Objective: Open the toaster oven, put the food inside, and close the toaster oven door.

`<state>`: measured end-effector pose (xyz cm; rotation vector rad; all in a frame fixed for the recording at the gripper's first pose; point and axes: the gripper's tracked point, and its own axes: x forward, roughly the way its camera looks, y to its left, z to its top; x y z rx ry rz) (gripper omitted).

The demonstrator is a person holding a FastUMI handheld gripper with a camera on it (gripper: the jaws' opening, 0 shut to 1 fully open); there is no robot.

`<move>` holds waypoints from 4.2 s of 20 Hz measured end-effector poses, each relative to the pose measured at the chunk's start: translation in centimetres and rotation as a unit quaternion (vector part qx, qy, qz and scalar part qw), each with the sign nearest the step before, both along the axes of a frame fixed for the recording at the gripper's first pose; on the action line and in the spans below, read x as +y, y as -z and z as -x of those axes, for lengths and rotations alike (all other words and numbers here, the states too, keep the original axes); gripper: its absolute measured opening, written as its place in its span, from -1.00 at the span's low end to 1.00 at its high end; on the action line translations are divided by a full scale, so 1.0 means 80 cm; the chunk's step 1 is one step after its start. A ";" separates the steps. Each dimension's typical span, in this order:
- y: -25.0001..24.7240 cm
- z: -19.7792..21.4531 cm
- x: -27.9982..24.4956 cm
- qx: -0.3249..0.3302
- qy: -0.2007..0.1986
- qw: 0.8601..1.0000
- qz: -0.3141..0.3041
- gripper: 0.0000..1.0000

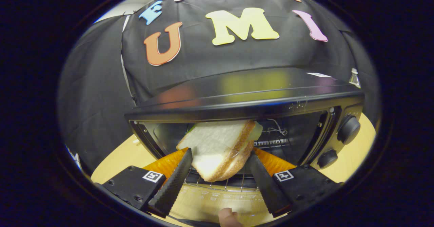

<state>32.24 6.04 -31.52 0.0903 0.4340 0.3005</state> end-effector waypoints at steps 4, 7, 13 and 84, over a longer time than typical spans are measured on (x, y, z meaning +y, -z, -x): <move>0.011 0.003 -0.004 -0.004 -0.019 0.999 0.047 1.00; 0.021 0.004 -0.016 -0.004 -0.004 0.994 0.109 1.00; 0.032 0.007 -0.017 0.004 0.055 0.987 0.150 1.00; -0.056 0.179 -0.012 -0.124 0.147 0.980 0.052 1.00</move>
